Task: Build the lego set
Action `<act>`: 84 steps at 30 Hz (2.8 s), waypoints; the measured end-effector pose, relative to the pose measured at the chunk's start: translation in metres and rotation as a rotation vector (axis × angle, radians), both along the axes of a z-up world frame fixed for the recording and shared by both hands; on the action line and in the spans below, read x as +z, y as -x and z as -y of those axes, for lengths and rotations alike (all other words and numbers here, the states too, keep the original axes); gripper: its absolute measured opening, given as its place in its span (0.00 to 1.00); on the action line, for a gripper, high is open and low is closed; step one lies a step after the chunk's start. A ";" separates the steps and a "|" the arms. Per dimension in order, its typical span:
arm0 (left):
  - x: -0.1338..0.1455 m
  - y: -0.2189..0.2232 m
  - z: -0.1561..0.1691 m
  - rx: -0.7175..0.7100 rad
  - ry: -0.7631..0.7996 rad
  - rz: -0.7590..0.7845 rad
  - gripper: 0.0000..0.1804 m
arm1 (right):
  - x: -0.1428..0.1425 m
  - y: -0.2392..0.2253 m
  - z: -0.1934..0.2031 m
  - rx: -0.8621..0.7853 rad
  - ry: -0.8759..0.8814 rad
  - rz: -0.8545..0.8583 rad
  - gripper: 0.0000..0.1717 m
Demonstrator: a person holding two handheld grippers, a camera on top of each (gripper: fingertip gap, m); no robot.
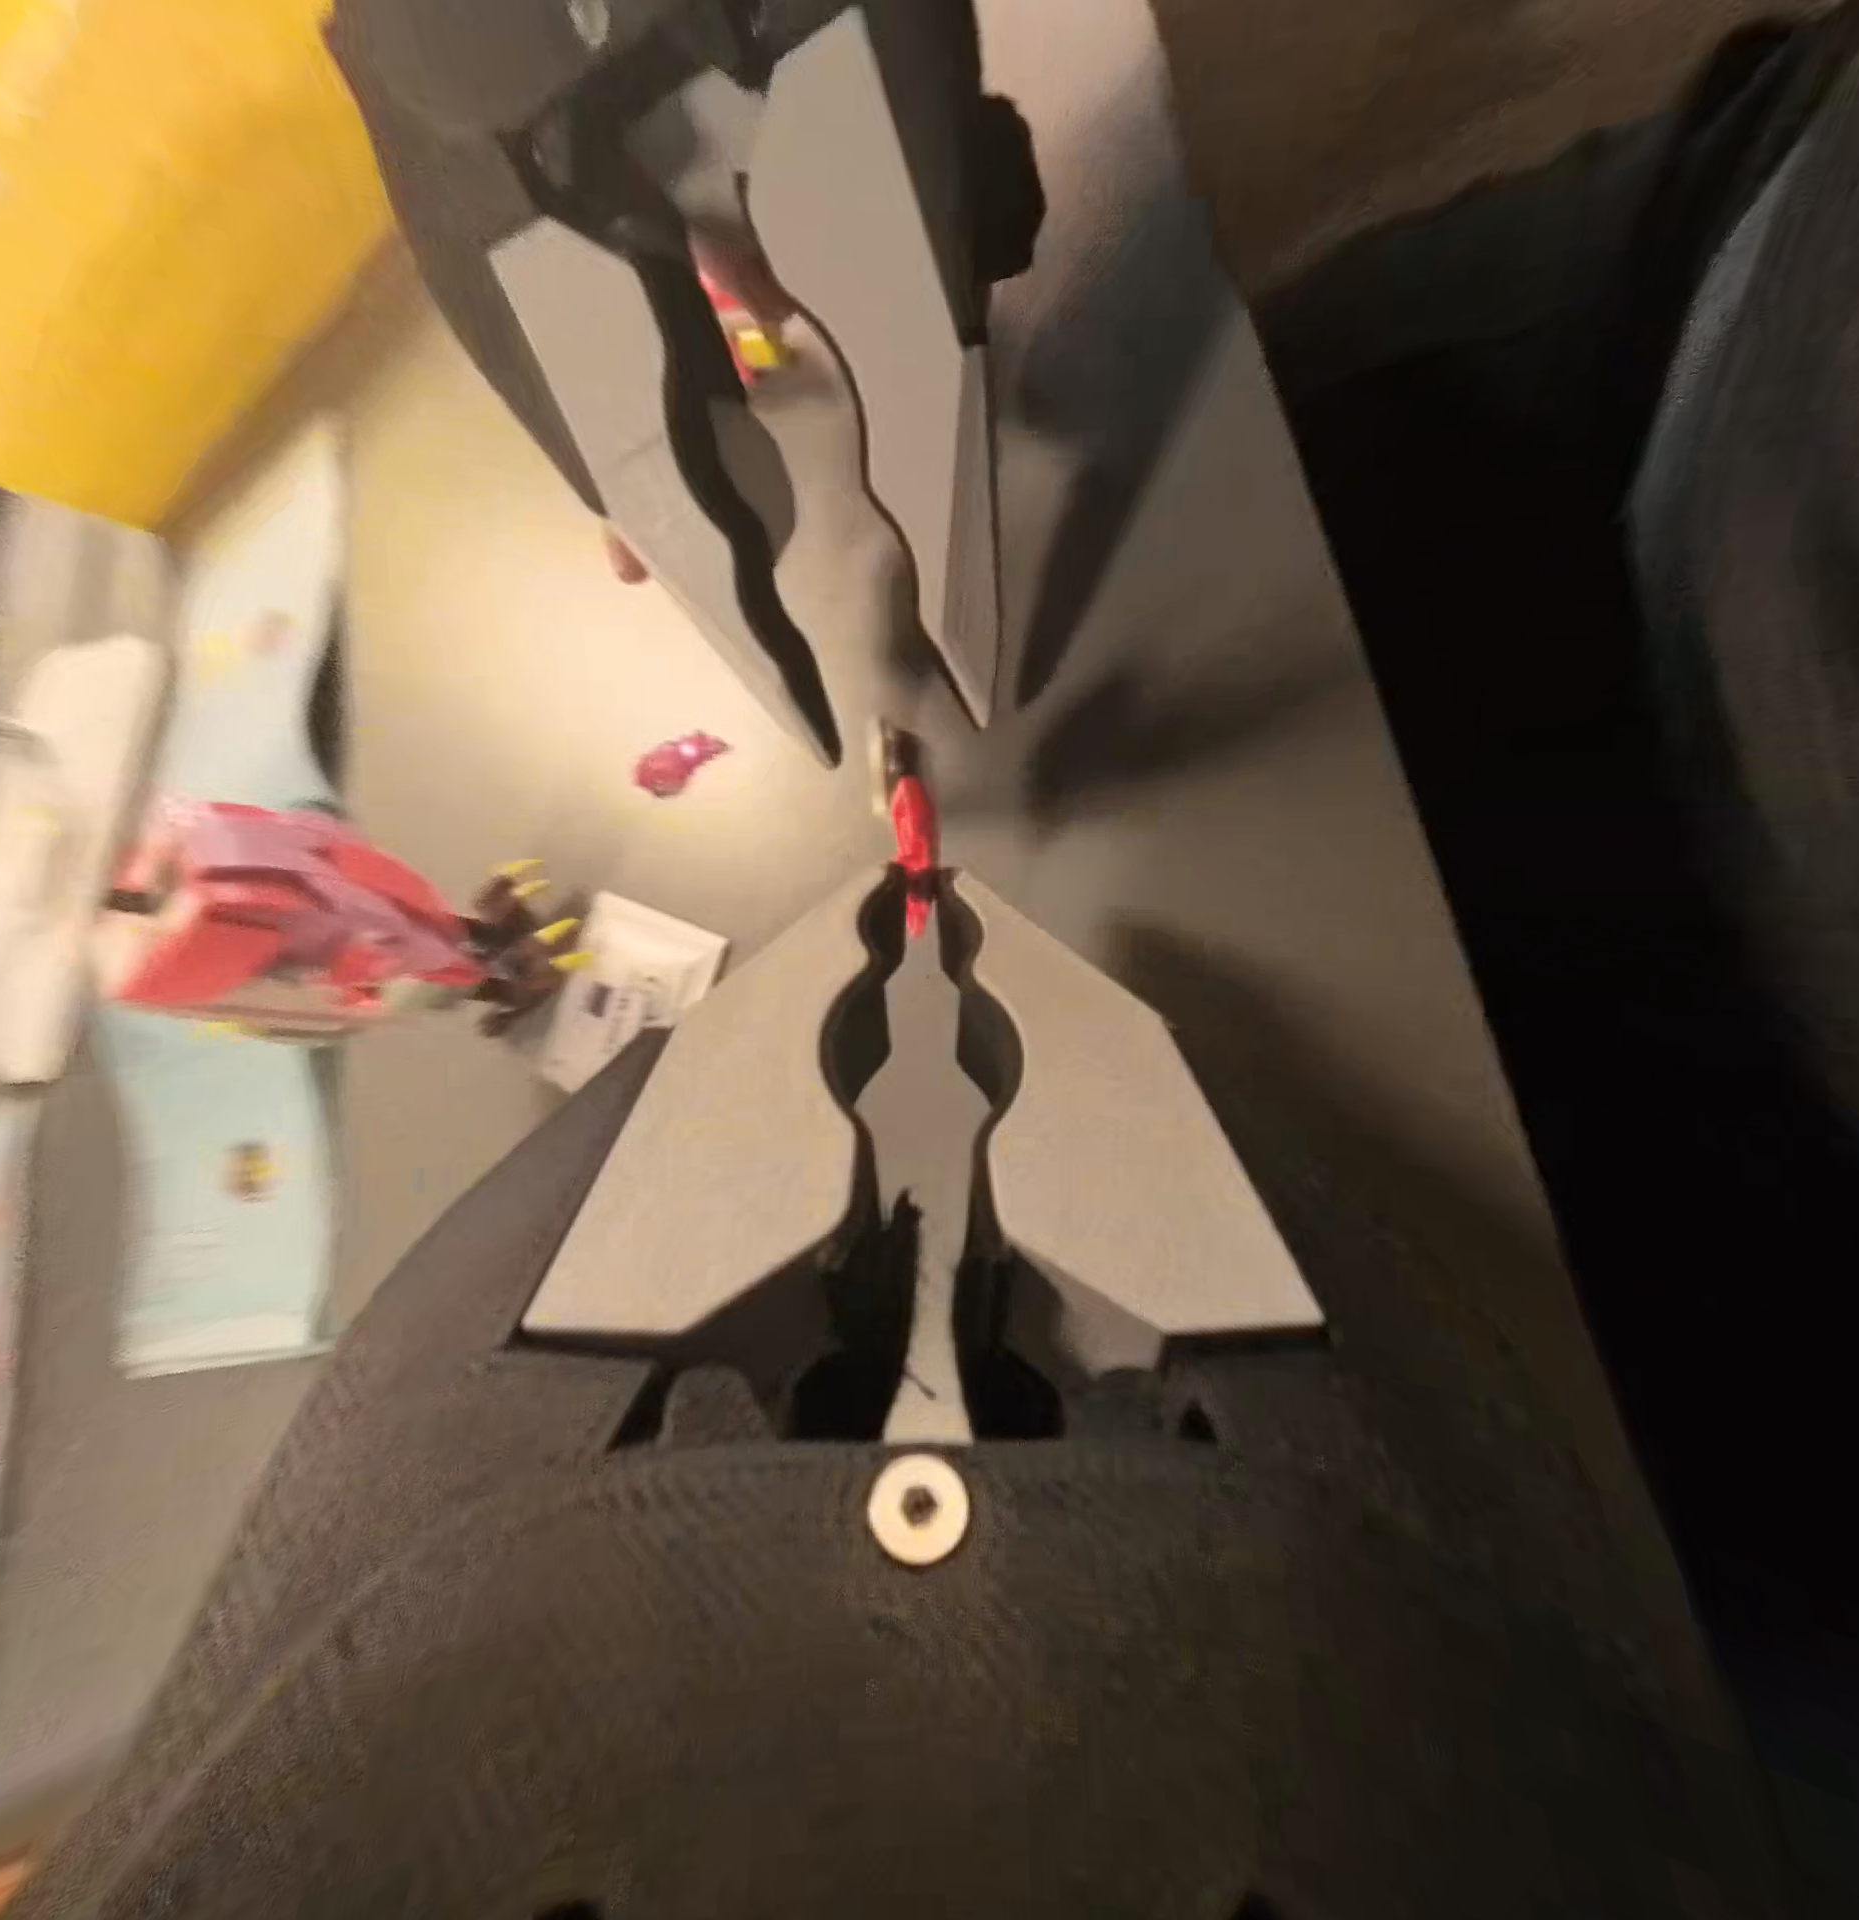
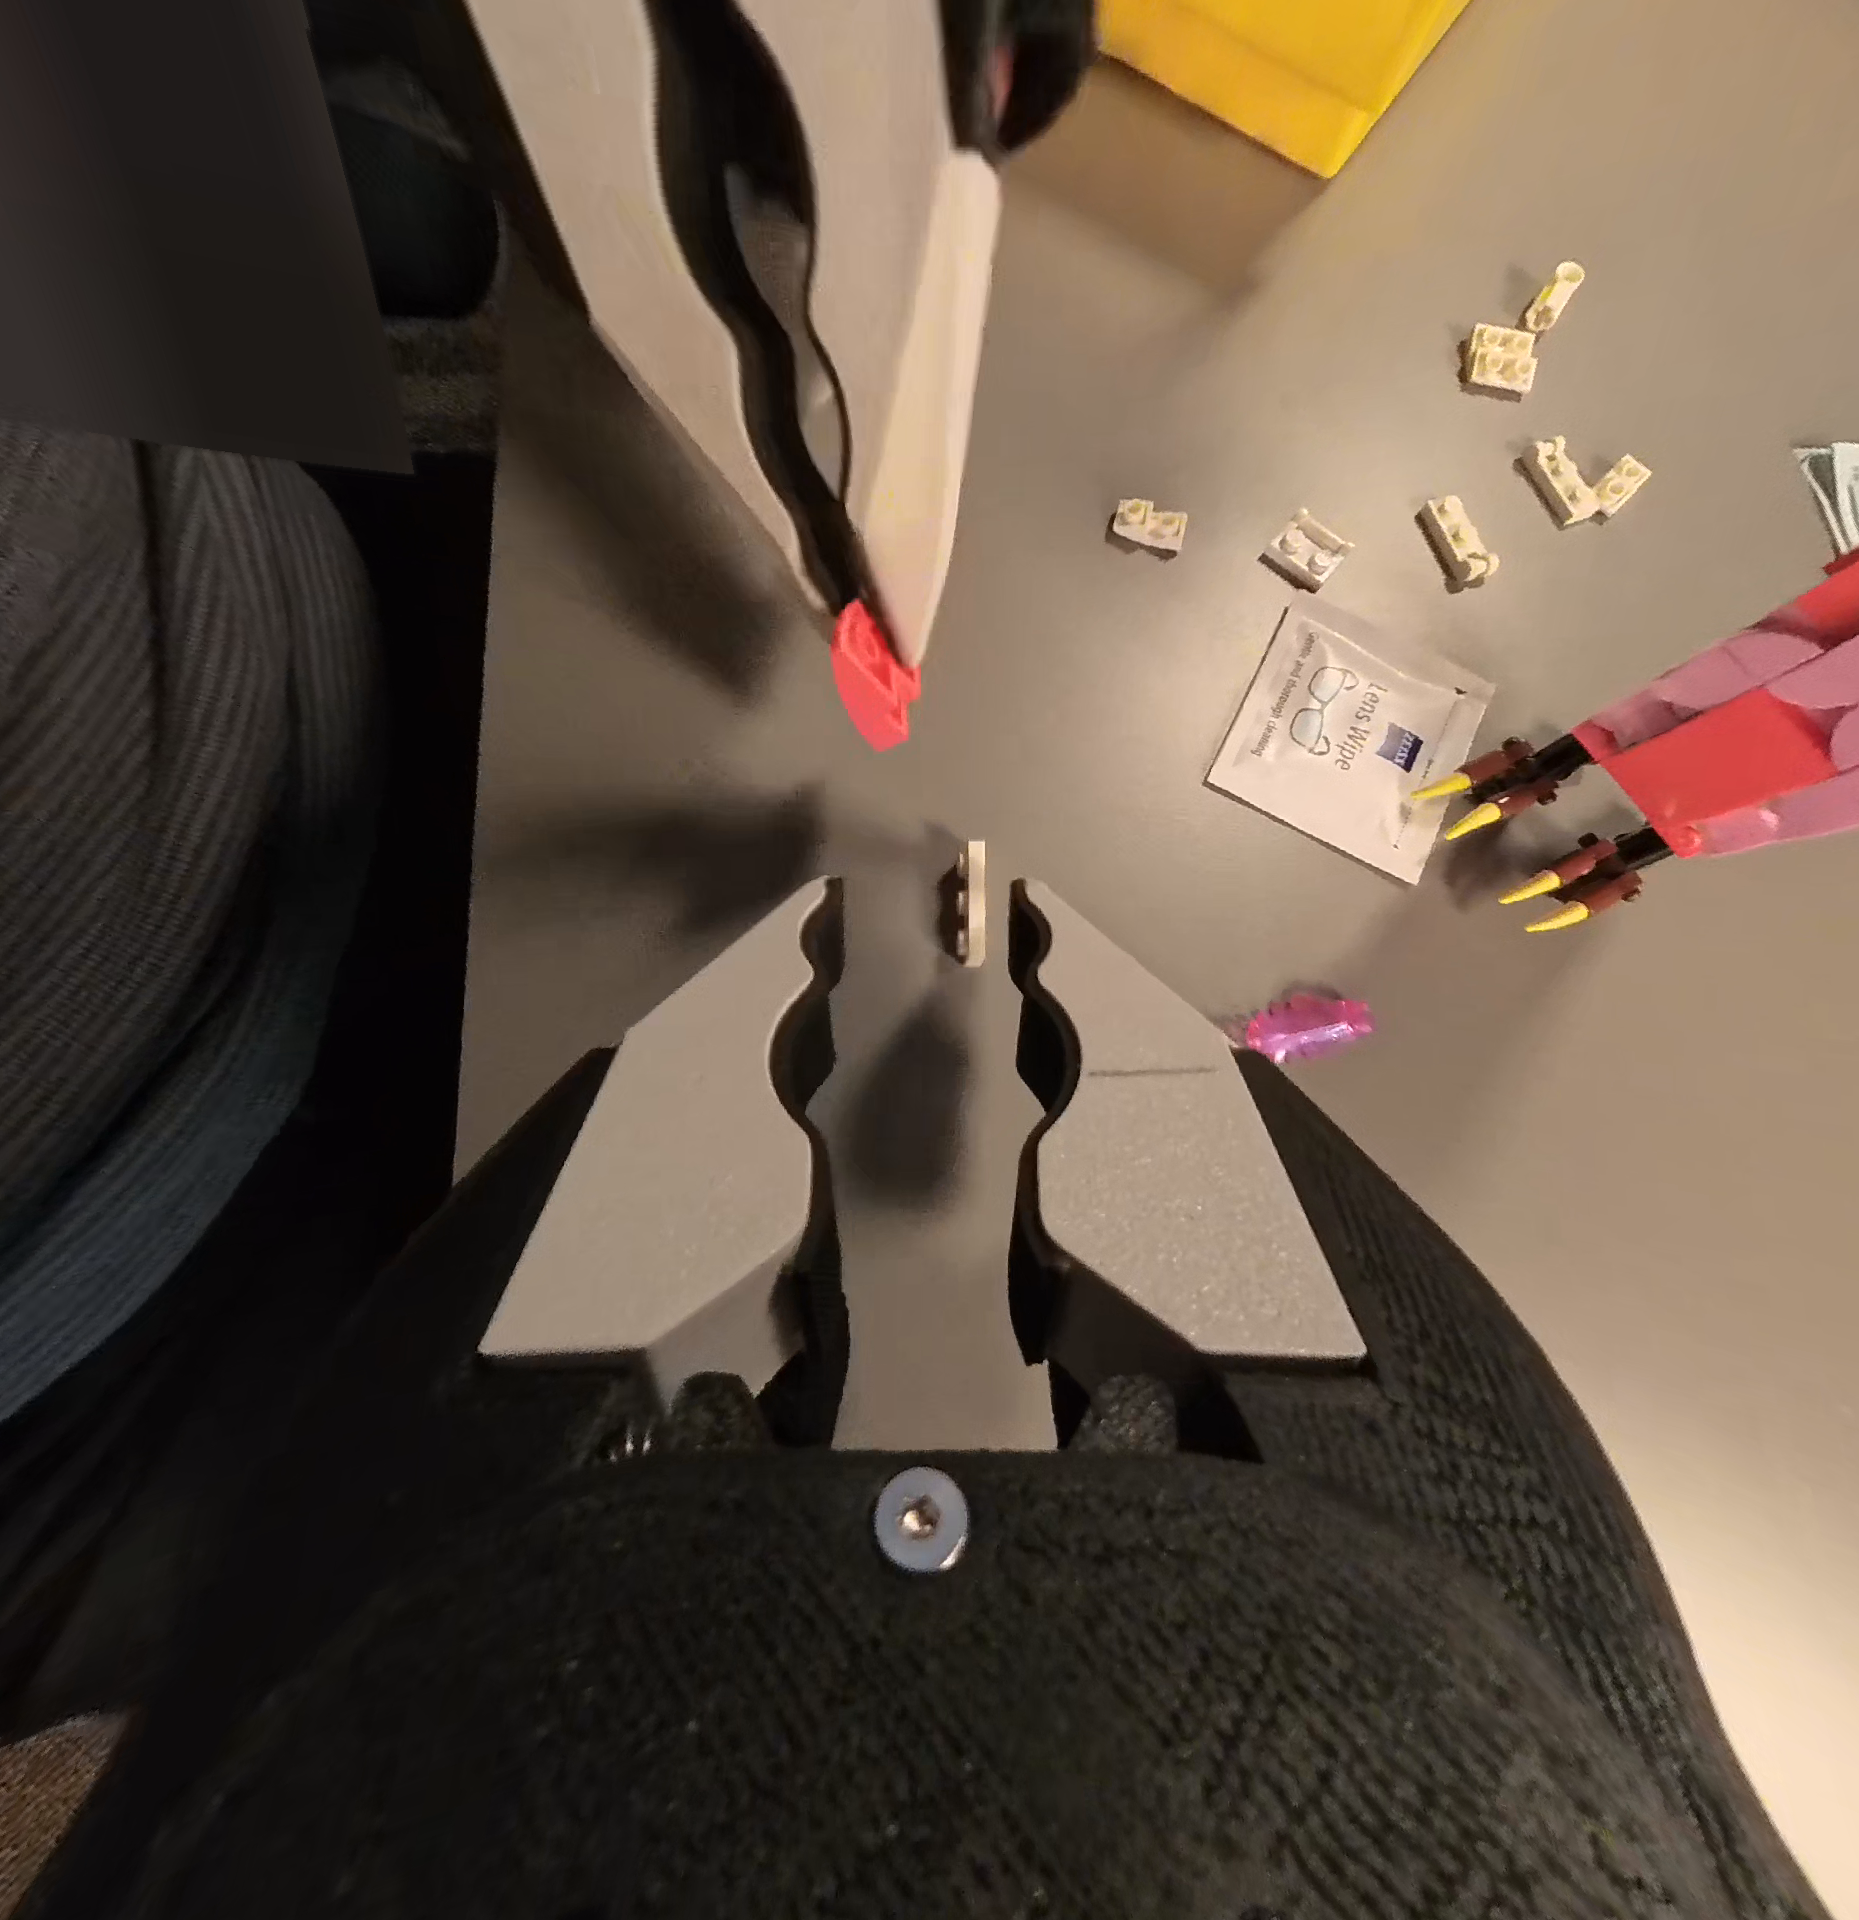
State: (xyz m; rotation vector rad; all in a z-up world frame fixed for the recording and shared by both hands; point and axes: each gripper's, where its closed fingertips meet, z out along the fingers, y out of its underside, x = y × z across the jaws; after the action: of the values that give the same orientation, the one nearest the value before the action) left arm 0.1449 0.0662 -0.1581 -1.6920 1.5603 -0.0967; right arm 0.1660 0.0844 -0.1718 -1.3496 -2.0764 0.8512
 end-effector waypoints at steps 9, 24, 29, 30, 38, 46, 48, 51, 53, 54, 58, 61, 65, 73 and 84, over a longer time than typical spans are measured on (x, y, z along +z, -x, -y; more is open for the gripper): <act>-0.006 -0.008 -0.003 -0.067 0.486 0.124 0.02 | -0.005 0.003 0.001 -0.001 0.029 0.021 0.19; -0.023 -0.010 -0.015 -0.004 0.546 0.029 0.02 | -0.010 0.005 0.002 -0.020 0.062 0.046 0.16; -0.023 -0.010 -0.018 0.002 0.531 0.022 0.02 | -0.010 0.008 0.001 -0.029 0.064 0.048 0.13; -0.023 -0.010 -0.018 0.004 0.530 0.020 0.02 | -0.010 0.008 0.001 -0.033 0.065 0.048 0.12; -0.023 -0.011 -0.020 -0.033 0.399 -0.006 0.02 | -0.011 0.010 -0.005 -0.067 0.024 0.026 0.06; -0.022 -0.012 -0.014 -0.162 -0.045 -0.094 0.02 | -0.008 0.010 0.001 -0.014 -0.257 -0.090 0.04; -0.022 -0.012 -0.013 -0.176 -0.121 -0.117 0.02 | -0.008 0.010 0.003 -0.010 -0.307 -0.111 0.04; -0.022 -0.012 -0.012 -0.199 -0.228 -0.157 0.02 | -0.007 0.010 0.003 0.007 -0.378 -0.125 0.05; -0.022 -0.012 -0.012 -0.202 -0.275 -0.178 0.02 | -0.007 0.010 0.003 0.010 -0.400 -0.117 0.05; -0.022 -0.012 -0.012 -0.200 -0.294 -0.185 0.02 | -0.007 0.010 0.003 0.008 -0.409 -0.109 0.05; -0.021 -0.011 -0.013 -0.191 -0.347 -0.211 0.02 | -0.007 0.010 0.003 -0.016 -0.411 -0.074 0.05; -0.021 -0.011 -0.014 -0.182 -0.362 -0.226 0.02 | -0.007 0.010 0.002 -0.026 -0.406 -0.058 0.05; -0.021 -0.011 -0.014 -0.172 -0.374 -0.258 0.02 | -0.007 0.011 0.001 0.001 -0.470 -0.035 0.05; -0.019 -0.008 -0.020 -0.136 -0.452 -0.327 0.02 | -0.005 0.014 -0.006 0.056 -0.654 -0.017 0.04; -0.008 -0.006 -0.027 -0.104 -0.547 -0.308 0.03 | 0.008 0.016 -0.012 0.081 -0.697 -0.063 0.04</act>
State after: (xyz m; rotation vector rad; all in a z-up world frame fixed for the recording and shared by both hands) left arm 0.1505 0.0935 -0.1660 -1.2294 1.6992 0.5160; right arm 0.1500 0.0967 -0.1637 -0.8480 -2.0971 0.1473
